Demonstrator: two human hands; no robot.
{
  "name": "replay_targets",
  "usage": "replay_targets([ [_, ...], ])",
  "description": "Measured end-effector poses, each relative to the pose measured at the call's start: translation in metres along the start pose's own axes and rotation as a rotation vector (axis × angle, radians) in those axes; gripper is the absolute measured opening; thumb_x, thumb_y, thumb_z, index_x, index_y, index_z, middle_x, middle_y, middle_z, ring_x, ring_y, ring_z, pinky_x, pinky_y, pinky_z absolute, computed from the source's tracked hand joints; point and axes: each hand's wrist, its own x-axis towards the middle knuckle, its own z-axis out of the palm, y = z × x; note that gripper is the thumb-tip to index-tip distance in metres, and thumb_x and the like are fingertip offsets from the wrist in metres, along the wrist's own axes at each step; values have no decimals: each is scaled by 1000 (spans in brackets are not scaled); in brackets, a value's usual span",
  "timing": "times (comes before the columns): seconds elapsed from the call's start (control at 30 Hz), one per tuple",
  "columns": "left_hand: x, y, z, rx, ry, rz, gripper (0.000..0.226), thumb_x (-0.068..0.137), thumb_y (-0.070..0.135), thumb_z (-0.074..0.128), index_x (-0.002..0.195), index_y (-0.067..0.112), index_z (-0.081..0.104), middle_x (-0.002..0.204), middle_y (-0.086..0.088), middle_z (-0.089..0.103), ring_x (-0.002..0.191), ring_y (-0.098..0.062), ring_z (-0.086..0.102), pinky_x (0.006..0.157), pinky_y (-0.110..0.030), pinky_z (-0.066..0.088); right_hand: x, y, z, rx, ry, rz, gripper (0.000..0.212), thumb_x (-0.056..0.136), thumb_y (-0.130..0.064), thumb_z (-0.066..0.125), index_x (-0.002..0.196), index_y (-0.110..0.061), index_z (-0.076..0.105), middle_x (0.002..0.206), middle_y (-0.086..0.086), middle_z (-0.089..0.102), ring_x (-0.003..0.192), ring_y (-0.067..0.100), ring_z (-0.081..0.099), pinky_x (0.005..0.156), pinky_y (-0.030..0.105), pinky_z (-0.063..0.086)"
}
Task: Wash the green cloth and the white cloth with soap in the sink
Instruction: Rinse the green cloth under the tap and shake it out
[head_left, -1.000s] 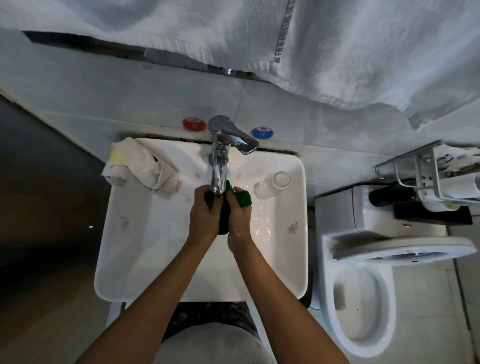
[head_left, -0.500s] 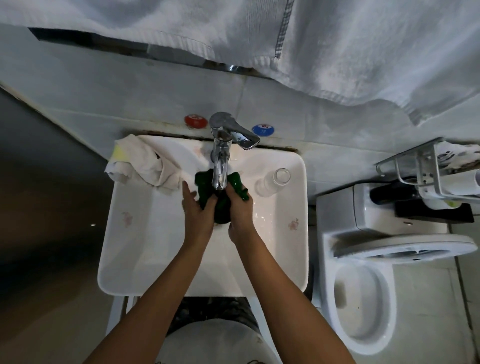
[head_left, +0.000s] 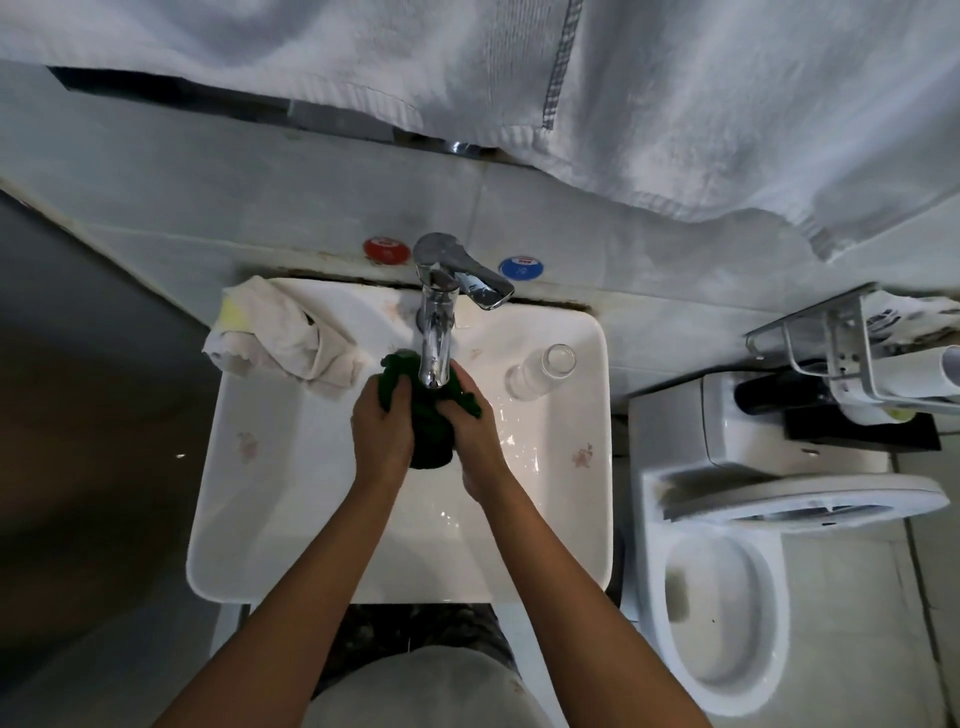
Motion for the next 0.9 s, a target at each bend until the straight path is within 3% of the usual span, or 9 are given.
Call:
replay_targets([
  [0.1,6,3,0,72,-81,34,34,93,40,43,114,16,55,110,-7,64,102,-25,60,93,-49,47,0,-3,-2,292,-48,133,43,76,-23,58,118,-21,62,117,3,67,108,18,63,95,35,50],
  [0.2,4,1,8,125,-124,-6,49,90,49,44,134,29,40,133,-1,53,118,-22,52,102,-46,41,3,-6,2,284,104,202,38,86,-32,59,116,-8,63,115,9,66,110,24,62,94,35,50],
  [0.3,-5,-3,16,140,-118,-50,37,88,54,42,115,29,49,112,1,61,104,-22,59,93,-45,47,5,-3,11,116,290,205,14,92,-23,59,89,-12,68,87,5,69,86,23,66,78,35,53],
  [0.4,-11,-3,19,221,-30,-27,27,93,45,45,91,19,53,81,2,62,81,-23,62,73,-37,49,1,2,19,169,402,231,26,86,-26,65,63,-13,63,64,8,59,67,23,57,64,34,47],
  [0.5,-13,-3,20,184,25,6,30,93,36,51,78,11,59,68,-1,61,67,-22,61,62,-32,48,-1,5,21,217,433,243,25,75,-24,66,56,-11,56,59,11,49,62,23,48,60,34,41],
  [0.63,-14,-1,20,58,69,-4,30,90,21,57,62,10,60,58,-4,60,55,-18,56,56,-27,43,2,3,21,68,456,173,27,67,-14,55,44,-18,43,51,7,38,59,22,38,58,34,34],
  [0.77,-7,-1,20,58,65,61,34,90,18,58,56,18,52,53,-1,55,49,-17,52,54,-26,40,0,3,23,66,512,160,26,81,-7,57,57,-14,50,56,4,47,57,20,45,57,32,38],
  [0.83,-3,-2,19,47,68,79,26,90,18,58,65,12,56,59,-4,58,55,-21,56,57,-32,47,-2,2,24,122,445,204,2,89,-14,56,88,-13,57,76,1,58,71,17,57,63,30,46],
  [0.9,1,-3,17,41,32,67,18,90,17,59,74,7,58,69,-9,63,66,-27,61,67,-41,54,-1,2,19,120,338,263,14,94,-22,53,106,-17,56,93,-1,62,90,19,62,71,27,49],
])
